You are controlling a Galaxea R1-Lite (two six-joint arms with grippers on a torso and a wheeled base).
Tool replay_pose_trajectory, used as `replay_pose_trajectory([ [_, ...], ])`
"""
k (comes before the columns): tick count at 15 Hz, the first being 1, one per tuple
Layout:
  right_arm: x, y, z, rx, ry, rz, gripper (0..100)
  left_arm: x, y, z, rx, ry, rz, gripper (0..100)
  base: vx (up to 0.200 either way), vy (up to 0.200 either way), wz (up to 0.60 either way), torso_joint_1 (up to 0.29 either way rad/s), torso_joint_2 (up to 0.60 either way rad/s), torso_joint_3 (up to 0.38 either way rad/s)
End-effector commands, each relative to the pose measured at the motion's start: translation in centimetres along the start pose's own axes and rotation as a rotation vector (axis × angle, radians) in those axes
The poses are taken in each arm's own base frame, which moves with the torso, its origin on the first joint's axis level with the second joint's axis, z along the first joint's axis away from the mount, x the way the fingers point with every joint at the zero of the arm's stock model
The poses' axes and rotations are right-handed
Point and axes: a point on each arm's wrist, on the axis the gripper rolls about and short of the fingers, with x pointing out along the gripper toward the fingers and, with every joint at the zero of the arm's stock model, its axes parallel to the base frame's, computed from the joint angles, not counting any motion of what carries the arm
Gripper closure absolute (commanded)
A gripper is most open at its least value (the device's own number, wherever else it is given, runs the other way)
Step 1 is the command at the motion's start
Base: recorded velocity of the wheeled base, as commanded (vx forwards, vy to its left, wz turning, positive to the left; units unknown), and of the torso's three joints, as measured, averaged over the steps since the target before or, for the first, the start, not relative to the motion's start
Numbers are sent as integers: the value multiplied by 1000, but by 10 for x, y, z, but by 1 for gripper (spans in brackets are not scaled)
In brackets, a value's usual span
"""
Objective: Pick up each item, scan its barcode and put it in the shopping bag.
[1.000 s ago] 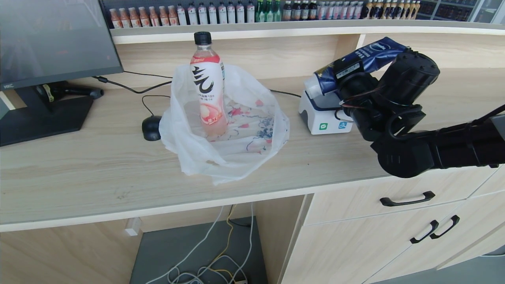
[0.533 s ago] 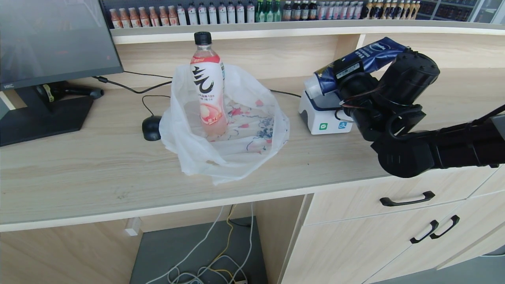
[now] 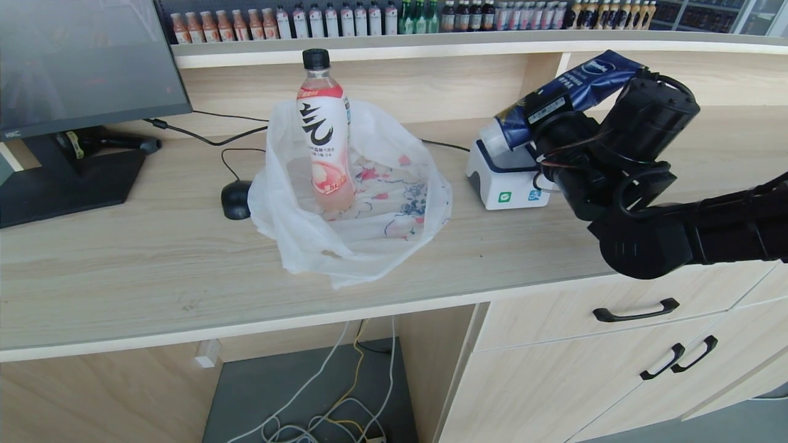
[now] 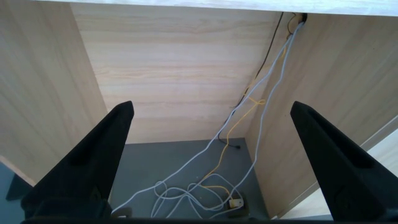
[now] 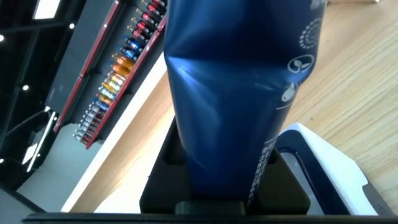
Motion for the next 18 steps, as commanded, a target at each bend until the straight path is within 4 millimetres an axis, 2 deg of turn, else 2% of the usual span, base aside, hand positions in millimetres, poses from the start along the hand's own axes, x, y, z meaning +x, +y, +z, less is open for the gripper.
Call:
replay_pose_trajectory([
  [1, -15, 15, 18, -38, -22, 35, 100, 0, 0, 0, 0, 0, 1, 0, 0, 0, 0, 0, 0, 0],
  [3, -25, 36, 26, -69, -29, 84, 100, 0, 0, 0, 0, 0, 1, 0, 0, 0, 0, 0, 0, 0],
  [4, -27, 39, 26, -81, -28, 91, 100, 0, 0, 0, 0, 0, 1, 0, 0, 0, 0, 0, 0, 0],
  [5, -34, 52, 30, -102, -37, 127, 100, 0, 0, 0, 0, 0, 1, 0, 0, 0, 0, 0, 0, 0],
  [7, -46, 64, 34, -189, -43, 168, 100, 0, 0, 0, 0, 0, -1, 0, 0, 0, 0, 0, 0, 0],
  [9, -65, 64, 33, -319, -25, 245, 100, 0, 0, 0, 0, 0, 1, 0, 0, 0, 0, 0, 0, 0],
  [10, -75, 65, 31, -399, 15, 361, 100, 0, 0, 0, 0, 0, 1, 0, 0, 0, 0, 0, 0, 0],
  [12, -86, 64, 37, -504, 38, 514, 100, 0, 0, 0, 0, 0, 1, 0, 0, 0, 0, 0, 0, 0],
  [14, -89, 63, 47, -519, 19, 519, 100, 0, 0, 0, 0, 0, 1, 0, 0, 0, 0, 0, 0, 0],
  [16, -95, 61, 47, -558, 45, 570, 100, 0, 0, 0, 0, 0, 1, 0, 0, 0, 0, 0, 0, 0],
  [18, -104, 46, 45, -692, 99, 722, 100, 0, 0, 0, 0, 0, 1, 0, 0, 0, 0, 0, 0, 0],
])
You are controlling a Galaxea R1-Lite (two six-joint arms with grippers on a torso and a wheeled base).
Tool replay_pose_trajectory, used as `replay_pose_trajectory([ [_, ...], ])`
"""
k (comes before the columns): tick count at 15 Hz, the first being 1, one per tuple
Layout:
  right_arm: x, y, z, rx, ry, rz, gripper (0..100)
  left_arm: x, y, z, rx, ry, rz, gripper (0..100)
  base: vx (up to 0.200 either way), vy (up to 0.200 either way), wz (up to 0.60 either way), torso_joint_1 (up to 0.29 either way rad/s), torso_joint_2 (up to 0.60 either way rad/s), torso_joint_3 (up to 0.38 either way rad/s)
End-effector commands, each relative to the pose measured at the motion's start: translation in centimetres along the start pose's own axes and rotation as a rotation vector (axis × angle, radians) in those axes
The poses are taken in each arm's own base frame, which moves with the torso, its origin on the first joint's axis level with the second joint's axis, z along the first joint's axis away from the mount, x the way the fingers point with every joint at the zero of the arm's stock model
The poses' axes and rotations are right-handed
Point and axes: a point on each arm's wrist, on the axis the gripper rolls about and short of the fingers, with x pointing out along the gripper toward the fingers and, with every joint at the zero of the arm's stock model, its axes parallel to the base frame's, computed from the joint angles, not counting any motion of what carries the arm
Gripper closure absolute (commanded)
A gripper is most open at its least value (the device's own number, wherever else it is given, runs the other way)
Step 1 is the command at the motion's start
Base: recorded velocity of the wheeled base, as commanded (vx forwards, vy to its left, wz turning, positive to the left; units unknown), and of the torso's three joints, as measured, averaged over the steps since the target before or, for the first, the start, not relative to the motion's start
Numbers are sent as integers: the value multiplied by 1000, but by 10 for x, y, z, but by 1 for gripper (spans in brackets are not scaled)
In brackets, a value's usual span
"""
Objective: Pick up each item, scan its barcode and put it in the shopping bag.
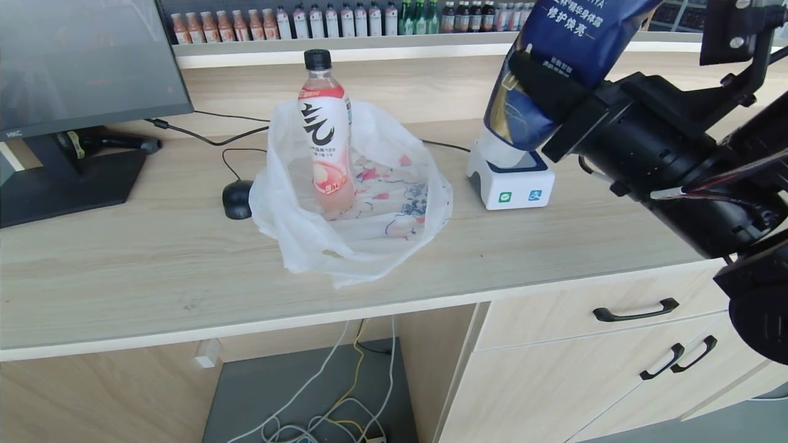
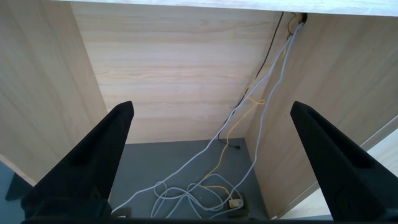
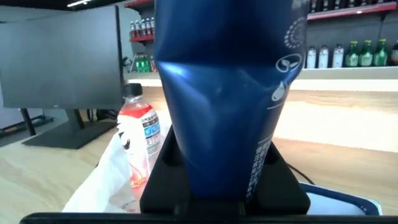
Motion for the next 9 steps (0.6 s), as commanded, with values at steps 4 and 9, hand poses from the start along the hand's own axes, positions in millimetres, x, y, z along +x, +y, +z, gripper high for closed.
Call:
replay_pose_trajectory([
  [4, -36, -9, 6, -86, 6, 119, 100, 0, 0, 0, 3, 0, -2, 0, 0, 0, 0, 0, 0, 0],
  [9, -45, -48, 4, -202, 20, -55, 100, 0, 0, 0, 1, 0, 0, 0, 0, 0, 0, 0, 0, 0],
])
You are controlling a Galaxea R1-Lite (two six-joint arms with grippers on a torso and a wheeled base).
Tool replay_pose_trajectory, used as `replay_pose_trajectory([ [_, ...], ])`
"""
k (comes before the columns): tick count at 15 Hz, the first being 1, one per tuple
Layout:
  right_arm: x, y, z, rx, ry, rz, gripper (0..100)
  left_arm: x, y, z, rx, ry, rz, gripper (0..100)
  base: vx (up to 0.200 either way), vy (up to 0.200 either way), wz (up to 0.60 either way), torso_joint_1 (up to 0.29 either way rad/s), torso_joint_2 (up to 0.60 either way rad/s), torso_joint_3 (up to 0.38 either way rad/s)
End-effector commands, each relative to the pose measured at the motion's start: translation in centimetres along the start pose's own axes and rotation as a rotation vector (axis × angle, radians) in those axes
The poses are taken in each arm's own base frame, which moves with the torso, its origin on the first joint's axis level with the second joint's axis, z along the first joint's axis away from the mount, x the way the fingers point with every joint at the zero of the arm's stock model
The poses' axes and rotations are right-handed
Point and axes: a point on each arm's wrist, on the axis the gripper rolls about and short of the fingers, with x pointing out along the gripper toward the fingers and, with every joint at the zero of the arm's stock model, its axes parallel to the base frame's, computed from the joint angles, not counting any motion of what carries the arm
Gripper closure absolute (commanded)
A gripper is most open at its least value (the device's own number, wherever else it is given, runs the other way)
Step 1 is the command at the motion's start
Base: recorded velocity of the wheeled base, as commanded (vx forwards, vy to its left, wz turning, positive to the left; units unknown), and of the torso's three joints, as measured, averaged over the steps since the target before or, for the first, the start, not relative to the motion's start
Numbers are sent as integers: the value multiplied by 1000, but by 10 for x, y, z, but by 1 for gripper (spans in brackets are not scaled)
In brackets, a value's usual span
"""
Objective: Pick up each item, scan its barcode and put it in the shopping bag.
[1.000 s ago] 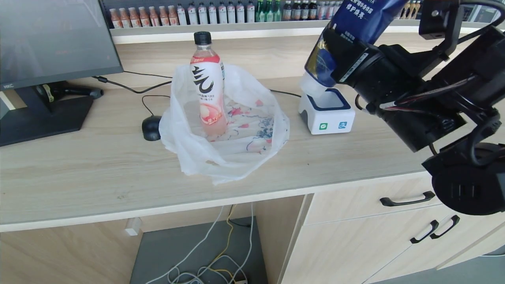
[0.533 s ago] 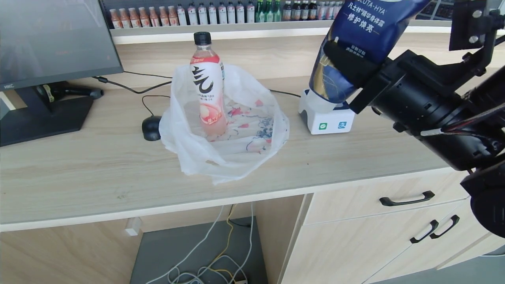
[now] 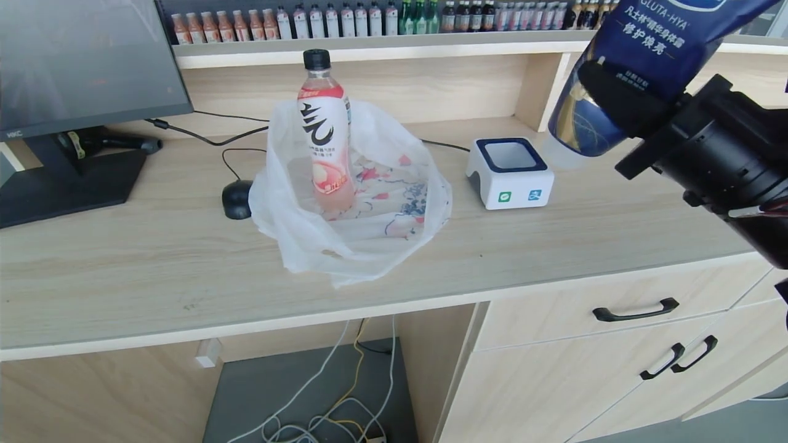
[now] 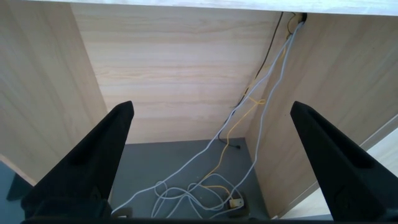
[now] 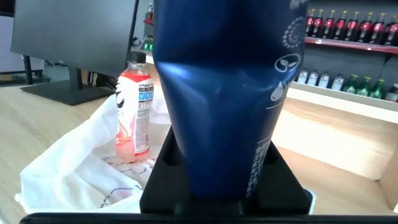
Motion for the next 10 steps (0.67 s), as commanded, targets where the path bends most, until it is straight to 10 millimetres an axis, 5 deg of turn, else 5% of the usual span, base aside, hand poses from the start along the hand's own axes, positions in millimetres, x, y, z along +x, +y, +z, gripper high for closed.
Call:
replay_pose_trajectory([
  [1, -7, -5, -13, -26, 56, -78, 100, 0, 0, 0, -1, 0, 2, 0, 0, 0, 0, 0, 0, 0],
  [7, -8, -8, -25, -19, 73, -204, 100, 0, 0, 0, -2, 0, 2, 0, 0, 0, 0, 0, 0, 0],
  [10, -6, -8, -27, -4, 66, -207, 100, 0, 0, 0, -2, 0, 0, 0, 0, 200, 0, -1, 1, -1],
])
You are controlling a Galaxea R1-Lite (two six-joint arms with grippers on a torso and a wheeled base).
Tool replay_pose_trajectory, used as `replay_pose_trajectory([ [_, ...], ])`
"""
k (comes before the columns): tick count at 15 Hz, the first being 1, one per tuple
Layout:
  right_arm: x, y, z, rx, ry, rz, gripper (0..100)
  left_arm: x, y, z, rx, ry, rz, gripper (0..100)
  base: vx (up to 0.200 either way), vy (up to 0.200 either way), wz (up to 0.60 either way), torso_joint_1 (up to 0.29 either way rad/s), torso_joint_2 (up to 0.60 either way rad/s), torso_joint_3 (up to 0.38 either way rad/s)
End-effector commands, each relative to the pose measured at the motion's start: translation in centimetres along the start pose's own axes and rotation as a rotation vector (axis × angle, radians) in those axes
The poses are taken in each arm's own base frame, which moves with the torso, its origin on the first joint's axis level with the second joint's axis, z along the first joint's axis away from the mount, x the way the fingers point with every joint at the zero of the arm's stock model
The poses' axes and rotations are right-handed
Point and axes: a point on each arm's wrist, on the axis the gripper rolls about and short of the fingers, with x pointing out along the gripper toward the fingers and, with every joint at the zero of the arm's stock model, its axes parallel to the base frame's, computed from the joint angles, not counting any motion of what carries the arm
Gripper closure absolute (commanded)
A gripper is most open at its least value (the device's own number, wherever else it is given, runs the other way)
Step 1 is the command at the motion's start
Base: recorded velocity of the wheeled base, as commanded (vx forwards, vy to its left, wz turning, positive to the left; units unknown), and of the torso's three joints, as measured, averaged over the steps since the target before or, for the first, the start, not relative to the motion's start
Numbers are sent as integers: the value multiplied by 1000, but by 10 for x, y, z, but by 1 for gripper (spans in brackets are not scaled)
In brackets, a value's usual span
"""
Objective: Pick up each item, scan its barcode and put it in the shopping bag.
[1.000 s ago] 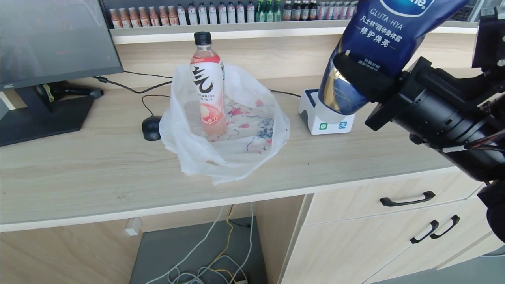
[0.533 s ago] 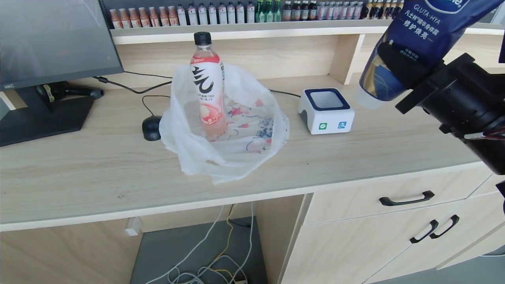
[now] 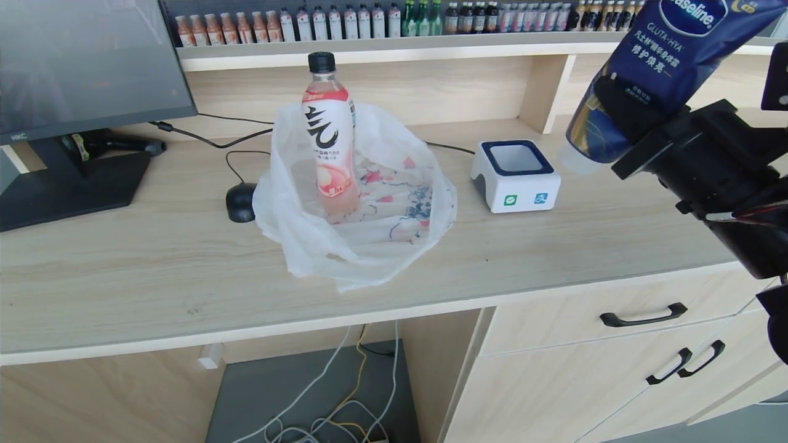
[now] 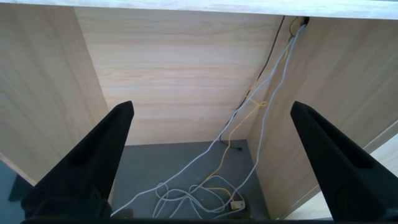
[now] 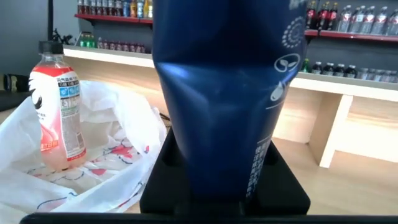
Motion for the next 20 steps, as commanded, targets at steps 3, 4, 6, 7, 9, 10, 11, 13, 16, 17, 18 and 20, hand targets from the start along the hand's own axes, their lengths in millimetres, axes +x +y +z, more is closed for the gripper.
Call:
replay_pose_trajectory([
  [3, 2, 1, -10, 7, 22, 2, 100, 0, 0, 0, -1, 2, 1, 0, 0, 200, 0, 9, 4, -5],
  [4, 2, 1, -12, 8, 29, 3, 100, 0, 0, 0, -1, 0, 1, 0, 0, 200, 0, -7, 7, 2],
  [6, 4, 1, -16, 10, 35, 5, 100, 0, 0, 0, -1, 0, 1, 0, 0, 200, 0, 0, 5, 2],
  [7, 4, 1, -18, 13, 38, 5, 100, 0, 0, 0, -1, 0, 1, 0, 0, 200, 0, 2, -2, 2],
  [9, 4, 1, -20, 12, 40, 4, 100, 0, 0, 0, 1, 0, 0, 0, 0, 200, 0, 2, 0, 5],
  [10, 6, 1, -20, 12, 36, 5, 100, 0, 0, 0, 4, 0, -2, 0, 0, 0, 0, 0, 0, 0],
  [11, 7, 1, -19, 11, 32, 4, 100, 0, 0, 0, 4, 0, 0, 0, 0, 0, 0, 0, 0, 0],
  [13, 8, 1, -20, 15, 33, 4, 100, 0, 0, 0, 5, 0, -2, 0, 0, 0, 0, 0, 0, 0],
  [16, 8, 1, -21, 17, 35, 6, 100, 0, 0, 0, 2, 0, 0, 0, 0, 0, 0, 0, 0, 0],
  [17, 7, 2, -21, 19, 38, 6, 100, 0, 0, 0, 2, 0, 0, 0, 0, 0, 0, 0, 0, 0],
  [18, 7, 2, -21, 19, 38, 6, 100, 0, 0, 0, 2, 0, 0, 0, 0, 0, 0, 0, 0, 0],
  [20, 8, 2, -26, 32, 49, 8, 100, 0, 0, 0, 2, 0, 0, 0, 0, 0, 0, 0, 0, 0],
])
